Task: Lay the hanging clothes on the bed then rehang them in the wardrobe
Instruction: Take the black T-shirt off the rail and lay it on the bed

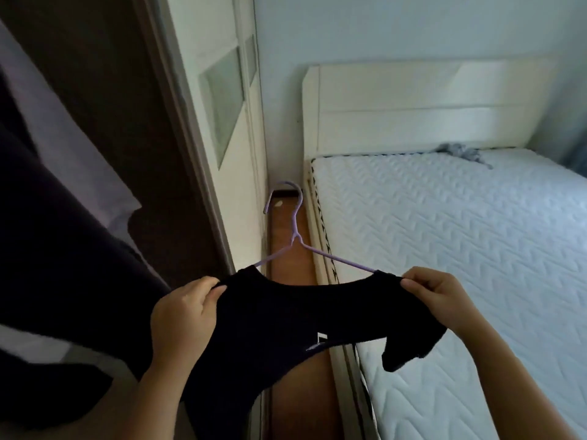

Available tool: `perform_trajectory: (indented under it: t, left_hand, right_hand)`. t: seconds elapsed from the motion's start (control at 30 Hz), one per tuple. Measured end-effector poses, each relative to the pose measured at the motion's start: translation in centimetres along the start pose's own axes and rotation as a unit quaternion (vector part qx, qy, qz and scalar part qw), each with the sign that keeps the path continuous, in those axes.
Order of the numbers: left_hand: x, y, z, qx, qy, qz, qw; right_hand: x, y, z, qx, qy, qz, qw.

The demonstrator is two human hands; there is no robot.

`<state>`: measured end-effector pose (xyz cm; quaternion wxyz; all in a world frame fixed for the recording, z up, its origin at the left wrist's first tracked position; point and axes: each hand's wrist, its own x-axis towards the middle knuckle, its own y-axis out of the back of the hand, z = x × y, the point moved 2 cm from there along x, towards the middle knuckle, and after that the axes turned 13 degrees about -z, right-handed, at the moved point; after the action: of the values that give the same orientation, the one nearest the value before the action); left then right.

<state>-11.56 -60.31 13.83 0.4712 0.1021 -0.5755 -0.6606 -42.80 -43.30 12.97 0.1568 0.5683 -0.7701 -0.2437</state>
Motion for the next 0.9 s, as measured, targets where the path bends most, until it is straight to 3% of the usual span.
perform_trajectory:
  t: [0.2,0.43,0.7,0.9]
  left_hand:
    - [-2.4,-5.6,3.4,-0.028,-0.064,-0.115,0.991]
    - [-7.6,-9.3,10.2,-0.06,-0.008,-0.216,0.975]
    - [-17.6,-11.5,19.1,-0.065,-0.047,-0.311,0.947]
    - [-24.4,-10.5,21.1,-0.074,-0.023,-0.387,0.919]
  right_hand:
    - [-8.7,-0.7,6.6,0.026,-0.117,0.042,0.992]
    - [-17.8,1.2,12.4,0.024,-0.181,0.043,0.982]
    - [-32.2,1.5,19.6,0.081,-0.241,0.04,0.966]
    - [-40.9,-1.5,21.1,0.114,-0.279,0.056,0.952]
